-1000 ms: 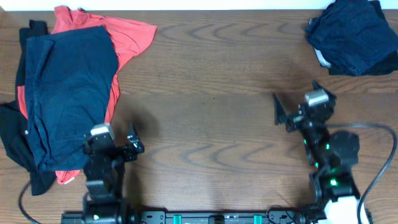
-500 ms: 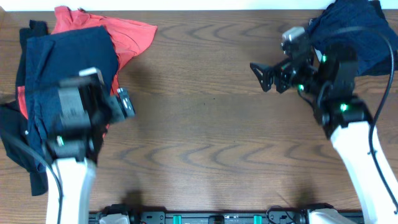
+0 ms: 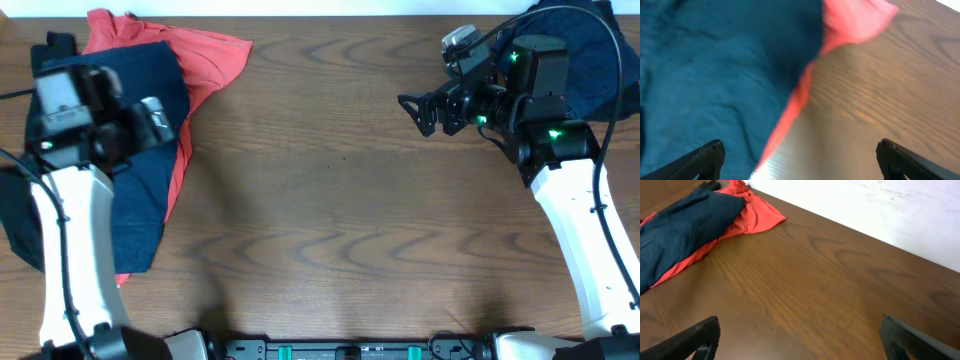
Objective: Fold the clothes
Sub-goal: 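Reach the left gripper to the navy shorts on the pile and grasp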
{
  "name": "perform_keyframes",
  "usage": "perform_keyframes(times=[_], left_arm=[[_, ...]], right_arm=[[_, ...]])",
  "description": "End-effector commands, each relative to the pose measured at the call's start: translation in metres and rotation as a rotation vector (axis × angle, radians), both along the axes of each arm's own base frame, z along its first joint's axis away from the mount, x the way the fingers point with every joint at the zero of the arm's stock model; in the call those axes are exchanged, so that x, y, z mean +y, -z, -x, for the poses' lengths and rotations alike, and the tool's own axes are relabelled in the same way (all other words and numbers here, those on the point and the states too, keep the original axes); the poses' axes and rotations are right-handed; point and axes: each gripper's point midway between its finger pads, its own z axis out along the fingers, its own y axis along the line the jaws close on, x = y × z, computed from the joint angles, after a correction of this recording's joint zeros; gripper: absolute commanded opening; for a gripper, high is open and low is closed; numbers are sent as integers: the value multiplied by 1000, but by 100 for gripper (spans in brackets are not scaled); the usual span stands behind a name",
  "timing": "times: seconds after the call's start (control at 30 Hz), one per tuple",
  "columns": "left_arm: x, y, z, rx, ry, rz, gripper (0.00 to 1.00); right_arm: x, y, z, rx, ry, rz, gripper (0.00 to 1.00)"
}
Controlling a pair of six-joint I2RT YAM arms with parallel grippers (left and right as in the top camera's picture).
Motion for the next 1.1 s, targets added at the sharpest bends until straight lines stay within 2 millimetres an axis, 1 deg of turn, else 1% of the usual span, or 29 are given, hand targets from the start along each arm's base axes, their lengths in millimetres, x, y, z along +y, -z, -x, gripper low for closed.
perform_keyframes(times=[0.0, 0.03, 0.1, 0.2, 0.33, 0.4, 0.5, 0.6, 0.7, 0.77, 0.8, 0.93, 0.97, 1.0, 1.07], left_arm=[[48, 12, 1, 15, -91, -10, 99], [61, 17, 2, 21, -122, -8, 100], [88, 30, 6, 37, -184, 0, 96], [115, 51, 12, 73, -233, 11, 95], [132, 82, 13, 135, -202, 0, 91], [142, 95, 12, 148, -206, -3, 91], [157, 108, 8, 137, -229, -9, 90], [173, 112, 2, 108, -220, -47, 90], [187, 116, -2, 84, -223, -73, 90], [194, 122, -4, 78, -233, -76, 90], [196, 126, -4, 80, -236, -74, 90], [197, 154, -4, 125, -209, -63, 89], [197, 160, -4, 132, -209, -57, 88], [197, 165, -4, 138, -208, -53, 84], [198, 171, -5, 144, -209, -49, 72]], right_arm=[[0, -8, -2, -21, -14, -2, 99], [0, -7, -2, -20, -14, -2, 99], [0, -6, -2, -18, -14, -2, 99], [-1, -4, -2, -11, -12, 1, 99], [-2, -3, -2, -12, -7, 9, 99], [-2, -3, -2, -12, -7, 9, 99], [-4, -1, -2, -4, 3, 17, 99], [-7, 4, -1, 14, 20, 31, 99], [-9, 9, 1, 36, 28, 41, 99], [-9, 12, 3, 49, 28, 42, 99], [-9, 13, 3, 54, 28, 43, 99], [-9, 14, 5, 64, 27, 44, 98], [-9, 14, 5, 63, 27, 44, 98], [-9, 14, 5, 63, 26, 43, 98], [-6, 14, 5, 61, 21, 43, 98]])
